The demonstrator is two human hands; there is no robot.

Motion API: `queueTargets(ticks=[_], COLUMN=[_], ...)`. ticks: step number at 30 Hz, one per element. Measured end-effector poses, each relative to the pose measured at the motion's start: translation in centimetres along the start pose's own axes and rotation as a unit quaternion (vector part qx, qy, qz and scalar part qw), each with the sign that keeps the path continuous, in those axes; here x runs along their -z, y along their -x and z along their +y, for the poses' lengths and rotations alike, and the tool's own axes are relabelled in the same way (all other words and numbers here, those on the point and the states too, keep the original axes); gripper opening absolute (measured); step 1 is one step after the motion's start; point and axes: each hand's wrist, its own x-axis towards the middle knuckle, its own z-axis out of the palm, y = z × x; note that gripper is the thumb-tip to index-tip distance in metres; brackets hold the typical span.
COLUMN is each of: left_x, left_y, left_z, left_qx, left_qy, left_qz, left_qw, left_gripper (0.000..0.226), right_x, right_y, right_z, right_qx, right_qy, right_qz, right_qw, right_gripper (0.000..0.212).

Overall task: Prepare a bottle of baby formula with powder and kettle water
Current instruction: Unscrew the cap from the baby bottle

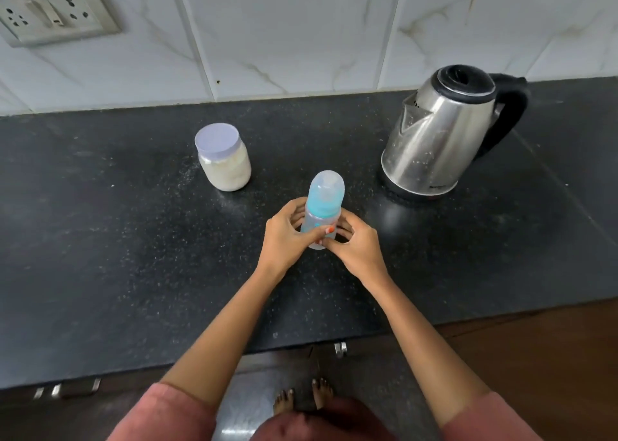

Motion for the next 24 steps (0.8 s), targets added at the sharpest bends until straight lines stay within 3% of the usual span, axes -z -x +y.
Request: queueTargets(ticks=[16,24], left_x=[-1.1,-1.1], left_y=[4.6,4.1], left_z=[-3.0,-3.5], left_qx=[0.023,0.022], left_qy=[0.047,0.048], left_qz=[0.010,-0.032], left_qw=[0.999,0.998], left_gripper=[0.059,0.065], right_x=[-0.2,3.0], right_y=[3.4,2.7], right_z=[2.3,-3.0], right_qx=[-0.016,-0.087], right_qy=[0.048,0.113], right_qz=[-0.043,-0.128], right_qw=[0.998,0.981], right_gripper=[0.057,0.085])
